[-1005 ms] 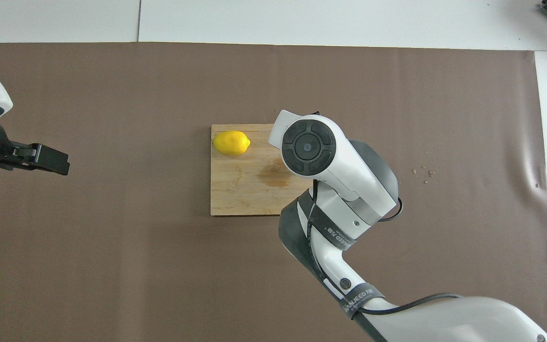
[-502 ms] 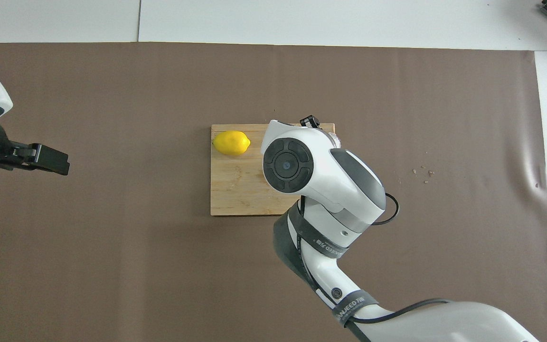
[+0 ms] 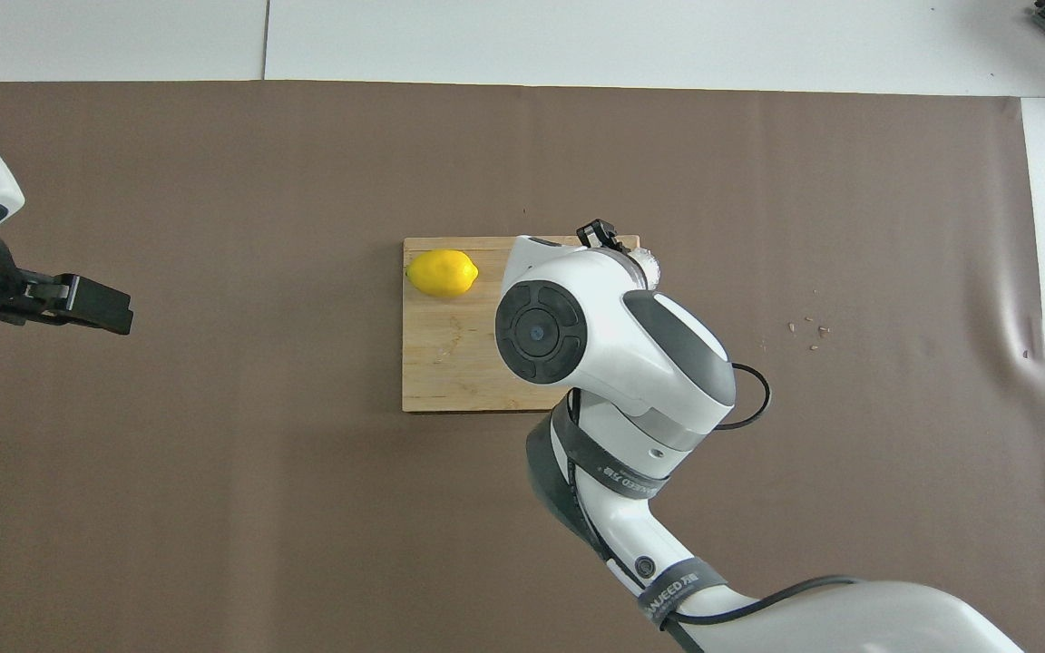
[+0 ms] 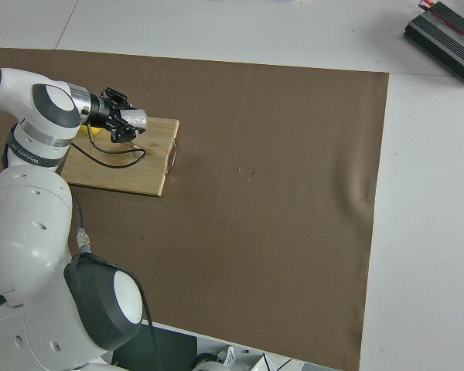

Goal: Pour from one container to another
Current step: 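Tilt the white cup over the metal cup with the right gripper, then carry the white cup back toward its starting spot with the right gripper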

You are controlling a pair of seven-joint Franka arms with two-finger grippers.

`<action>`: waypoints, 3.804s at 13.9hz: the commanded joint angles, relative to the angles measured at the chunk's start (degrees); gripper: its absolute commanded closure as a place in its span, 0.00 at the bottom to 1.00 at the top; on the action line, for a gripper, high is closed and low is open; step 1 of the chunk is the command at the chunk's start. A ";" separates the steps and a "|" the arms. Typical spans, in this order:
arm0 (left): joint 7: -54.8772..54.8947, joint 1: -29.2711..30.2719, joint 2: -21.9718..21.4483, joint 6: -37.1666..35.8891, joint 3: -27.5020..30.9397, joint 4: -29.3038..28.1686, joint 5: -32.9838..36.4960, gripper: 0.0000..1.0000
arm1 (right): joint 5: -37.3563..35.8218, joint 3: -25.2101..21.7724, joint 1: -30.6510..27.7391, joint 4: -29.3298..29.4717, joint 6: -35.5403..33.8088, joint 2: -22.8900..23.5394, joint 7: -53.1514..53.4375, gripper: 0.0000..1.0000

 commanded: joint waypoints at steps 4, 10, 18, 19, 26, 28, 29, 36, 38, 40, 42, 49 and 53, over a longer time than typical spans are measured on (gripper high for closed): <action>0.66 0.12 -1.89 0.58 0.30 -2.07 -0.78 0.00 | -4.60 0.42 1.01 -2.84 0.32 -2.36 2.94 0.94; 0.66 0.12 -1.89 0.58 0.30 -2.07 -0.78 0.00 | -7.68 0.42 2.07 -4.60 0.23 -3.41 5.76 0.94; 0.57 0.12 -1.89 0.58 0.30 -2.07 -0.78 0.00 | -11.02 0.42 2.77 -5.92 0.41 -4.03 5.58 0.94; 0.66 0.12 -1.89 0.58 0.30 -2.07 -0.78 0.00 | -11.02 0.51 2.77 -5.92 0.41 -4.03 5.58 0.94; 0.66 0.12 -1.89 0.58 0.30 -2.07 -0.78 0.00 | -6.91 0.60 -0.03 -4.87 0.49 -3.77 4.88 0.94; 0.66 0.12 -1.80 0.58 0.30 -2.07 -0.78 0.00 | -4.01 0.60 -0.48 -4.08 0.49 -3.68 3.83 0.94; 0.66 0.12 -1.80 0.58 0.30 -2.07 -0.78 0.00 | -3.04 0.60 -0.48 -4.08 0.49 -3.68 3.82 0.94; 0.57 0.12 -1.89 0.58 0.30 -2.07 -0.78 0.00 | 4.96 0.51 -0.65 -3.02 0.75 -3.42 4.18 0.94; 0.57 0.12 -1.80 0.58 0.30 -2.07 -0.78 0.00 | 7.51 0.51 -2.31 -3.20 3.30 -3.15 4.00 0.94; 0.66 0.12 -1.89 0.58 0.30 -2.07 -0.78 0.00 | 9.53 0.51 -3.37 -3.20 3.57 -2.98 3.48 0.95; 0.57 0.12 -1.89 0.58 0.30 -2.07 -0.78 0.00 | 10.85 0.51 -3.99 -3.20 3.66 -2.98 3.21 0.95; 0.57 0.12 -1.80 0.58 0.30 -2.07 -0.78 0.00 | 18.23 0.51 -9.96 -3.29 4.27 -2.71 -3.73 0.95; 0.66 0.12 -1.89 0.58 0.30 -2.07 -0.78 0.00 | 25.42 0.51 -13.74 -3.90 4.27 -2.62 -6.10 0.95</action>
